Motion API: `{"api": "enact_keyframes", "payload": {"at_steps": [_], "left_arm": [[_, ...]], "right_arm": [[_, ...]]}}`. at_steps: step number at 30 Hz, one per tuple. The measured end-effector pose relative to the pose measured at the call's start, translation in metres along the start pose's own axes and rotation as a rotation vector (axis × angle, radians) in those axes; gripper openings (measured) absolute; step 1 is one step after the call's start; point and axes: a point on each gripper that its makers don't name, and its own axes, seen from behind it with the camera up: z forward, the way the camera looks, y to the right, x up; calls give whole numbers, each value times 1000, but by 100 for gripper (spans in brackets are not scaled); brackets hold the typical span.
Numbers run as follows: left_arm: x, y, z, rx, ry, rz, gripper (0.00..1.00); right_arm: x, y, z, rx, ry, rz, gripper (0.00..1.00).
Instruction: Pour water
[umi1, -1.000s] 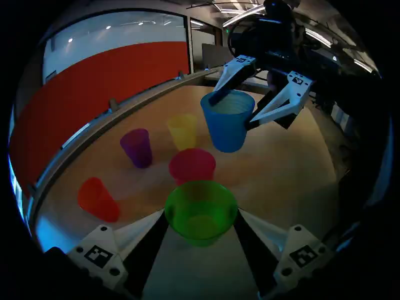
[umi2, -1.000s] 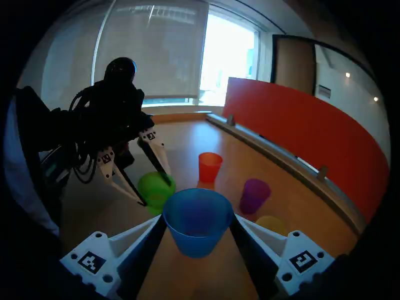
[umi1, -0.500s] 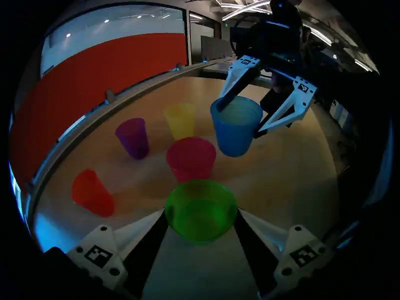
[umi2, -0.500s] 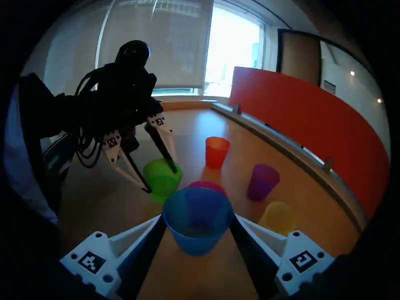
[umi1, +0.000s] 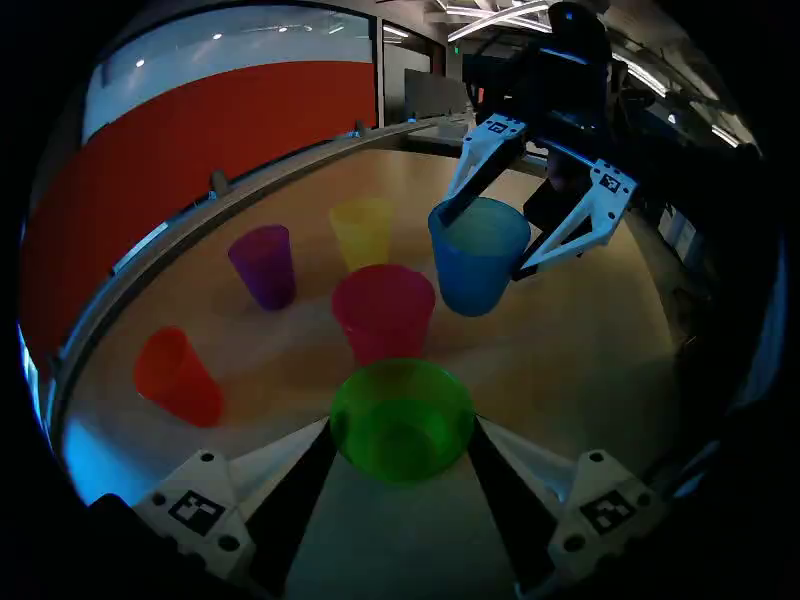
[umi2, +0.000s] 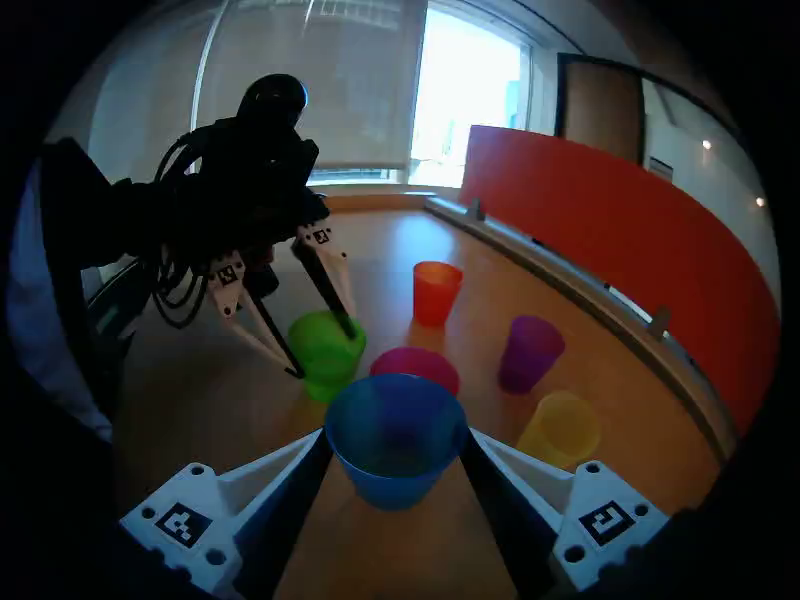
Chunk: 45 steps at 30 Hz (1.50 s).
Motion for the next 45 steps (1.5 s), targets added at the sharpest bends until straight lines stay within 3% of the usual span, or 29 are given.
{"api": "enact_keyframes", "payload": {"at_steps": [27, 31, 33, 45], "left_arm": [[-7, 6, -1, -27, -14, 6, 88], [-10, 8, -1, -33, -24, -3, 91], [-13, 8, 0, -35, -33, -6, 100], [-16, 3, -1, -19, -45, -13, 100]], "right_arm": [[-31, -12, 13, 27, -61, -2, 92], [-34, -14, 16, 30, -64, 1, 92], [-35, -14, 17, 32, -65, 3, 92], [-38, -15, 24, 36, -60, 23, 92]]}}
